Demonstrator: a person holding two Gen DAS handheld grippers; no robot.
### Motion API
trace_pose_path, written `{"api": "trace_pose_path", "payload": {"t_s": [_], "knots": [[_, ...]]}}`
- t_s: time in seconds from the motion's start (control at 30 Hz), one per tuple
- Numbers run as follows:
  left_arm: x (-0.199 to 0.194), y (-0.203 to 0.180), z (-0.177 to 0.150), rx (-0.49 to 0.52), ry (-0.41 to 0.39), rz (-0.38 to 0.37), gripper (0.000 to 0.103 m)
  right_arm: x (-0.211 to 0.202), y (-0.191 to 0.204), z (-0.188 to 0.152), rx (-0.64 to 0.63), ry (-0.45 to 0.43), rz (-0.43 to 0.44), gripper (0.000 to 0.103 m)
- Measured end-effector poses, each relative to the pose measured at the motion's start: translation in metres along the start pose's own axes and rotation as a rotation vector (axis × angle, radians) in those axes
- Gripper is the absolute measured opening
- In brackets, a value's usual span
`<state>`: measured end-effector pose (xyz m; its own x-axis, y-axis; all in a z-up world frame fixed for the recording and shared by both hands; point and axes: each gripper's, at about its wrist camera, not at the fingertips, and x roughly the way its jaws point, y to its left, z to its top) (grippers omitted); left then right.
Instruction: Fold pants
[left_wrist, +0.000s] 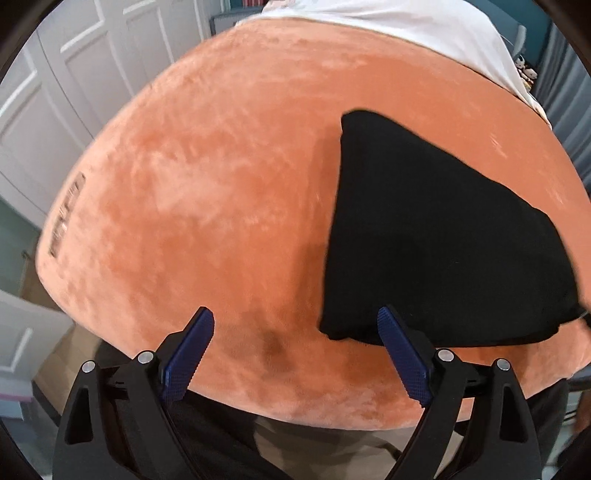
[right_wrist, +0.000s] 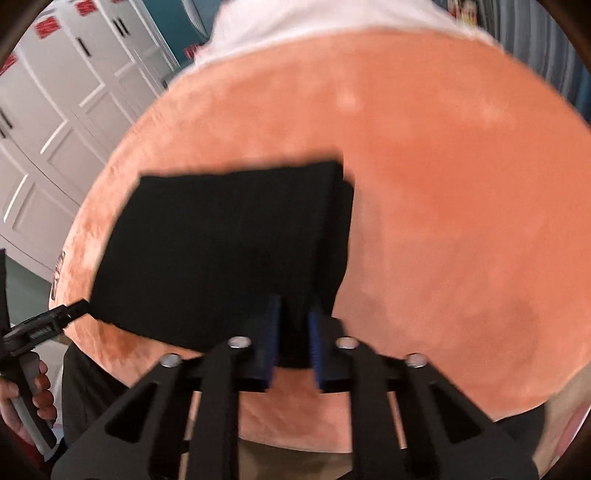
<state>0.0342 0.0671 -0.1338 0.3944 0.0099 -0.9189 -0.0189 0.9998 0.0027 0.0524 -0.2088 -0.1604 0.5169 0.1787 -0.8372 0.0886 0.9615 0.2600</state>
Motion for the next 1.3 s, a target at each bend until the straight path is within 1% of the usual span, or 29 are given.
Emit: {"api": "trace_pose_path", "payload": {"t_s": [0.07,0.1,0.13,0.17,0.2,0.23,0.27,0.3,0.33,0.37,0.43,0.47,0.5,0.57,0.6,0.63,0.67,0.7,0.73,0.77,0.8,0.87,0.93,1.03,1.1,1.13,1.17,1.2,1.3], "knots": [[0.000,0.000,0.001,0.007,-0.007,0.011,0.088,0.000,-0.004,0.005,-0.022,-0.012,-0.022,0.010],[0.004,-0.001,0.001,0.005,0.005,0.003,0.088,0.014,-0.008,0.003,-0.034,0.035,-0.033,0.016],[0.007,-0.001,0.001,-0.001,0.023,-0.003,0.088,0.038,-0.011,-0.005,-0.054,0.118,-0.053,0.019],[0.007,-0.001,0.002,-0.013,0.036,-0.024,0.088,0.046,-0.013,-0.013,-0.054,0.118,-0.077,0.029],[0.003,-0.001,0.002,-0.019,0.031,-0.060,0.088,0.038,-0.014,-0.012,-0.032,0.078,-0.074,0.045],[-0.001,0.001,0.004,-0.028,0.024,-0.104,0.088,0.027,-0.016,-0.010,0.011,0.046,-0.058,0.053],[-0.004,0.001,0.005,-0.041,0.019,-0.143,0.088,0.019,-0.016,-0.009,0.043,0.023,-0.050,0.069],[-0.003,0.002,0.007,-0.059,0.019,-0.182,0.088,0.010,-0.019,-0.009,0.088,-0.016,-0.046,0.076],[0.000,0.002,0.009,-0.079,0.029,-0.220,0.088,0.008,-0.022,-0.008,0.111,-0.027,-0.041,0.077],[0.010,0.003,0.014,-0.107,0.059,-0.270,0.088,0.014,-0.026,-0.008,0.140,-0.008,-0.018,0.077],[0.030,0.000,0.019,-0.139,0.099,-0.315,0.088,0.030,-0.033,-0.011,0.194,0.038,0.016,0.077],[0.046,-0.002,0.021,-0.158,0.148,-0.295,0.087,0.042,-0.038,-0.014,0.246,0.066,0.057,0.077],[0.055,-0.004,0.021,-0.171,0.167,-0.308,0.087,0.047,-0.044,-0.017,0.287,0.081,0.094,0.077],[0.074,-0.008,0.019,-0.190,0.215,-0.370,0.088,0.063,-0.052,-0.024,0.397,0.108,0.189,0.076],[0.081,-0.007,0.017,-0.215,0.216,-0.371,0.089,0.073,-0.054,-0.027,0.445,0.116,0.225,0.076],[0.083,-0.007,0.017,-0.233,0.205,-0.378,0.090,0.077,-0.053,-0.030,0.455,0.105,0.225,0.076],[0.083,-0.007,0.017,-0.243,0.199,-0.379,0.089,0.079,-0.050,-0.029,0.446,0.096,0.218,0.064],[0.081,-0.009,0.018,-0.240,0.195,-0.377,0.086,0.078,-0.044,-0.028,0.426,0.092,0.232,0.045],[0.078,-0.010,0.019,-0.236,0.189,-0.386,0.067,0.080,-0.040,-0.025,0.431,0.100,0.262,0.037],[0.072,-0.012,0.022,-0.223,0.187,-0.441,0.036,0.080,-0.038,-0.023,0.439,0.106,0.280,0.034],[0.065,-0.012,0.025,-0.234,0.190,-0.471,0.029,0.075,-0.035,-0.016,0.426,0.108,0.284,0.032],[0.052,-0.011,0.029,-0.241,0.187,-0.485,0.024,0.061,-0.030,-0.006,0.413,0.088,0.311,0.031],[0.030,-0.008,0.027,-0.232,0.187,-0.511,0.024,0.042,-0.023,0.002,0.409,0.073,0.363,0.031],[0.025,-0.012,0.007,-0.220,0.247,-0.530,0.027,0.025,-0.023,-0.002,0.372,0.089,0.341,0.031],[0.041,-0.014,-0.008,-0.208,0.277,-0.488,0.035,0.041,-0.032,-0.016,0.374,0.152,0.277,0.035],[0.050,-0.015,-0.013,-0.212,0.274,-0.456,0.046,0.055,-0.035,-0.024,0.374,0.187,0.245,0.038],[0.056,-0.014,-0.016,-0.222,0.272,-0.438,0.063,0.069,-0.039,-0.034,0.392,0.200,0.235,0.051],[0.061,-0.011,-0.018,-0.251,0.268,-0.424,0.067,0.073,-0.043,-0.038,0.435,0.181,0.251,0.055],[0.067,-0.008,-0.019,-0.296,0.268,-0.464,0.076,0.082,-0.046,-0.042,0.532,0.148,0.297,0.061]]}}
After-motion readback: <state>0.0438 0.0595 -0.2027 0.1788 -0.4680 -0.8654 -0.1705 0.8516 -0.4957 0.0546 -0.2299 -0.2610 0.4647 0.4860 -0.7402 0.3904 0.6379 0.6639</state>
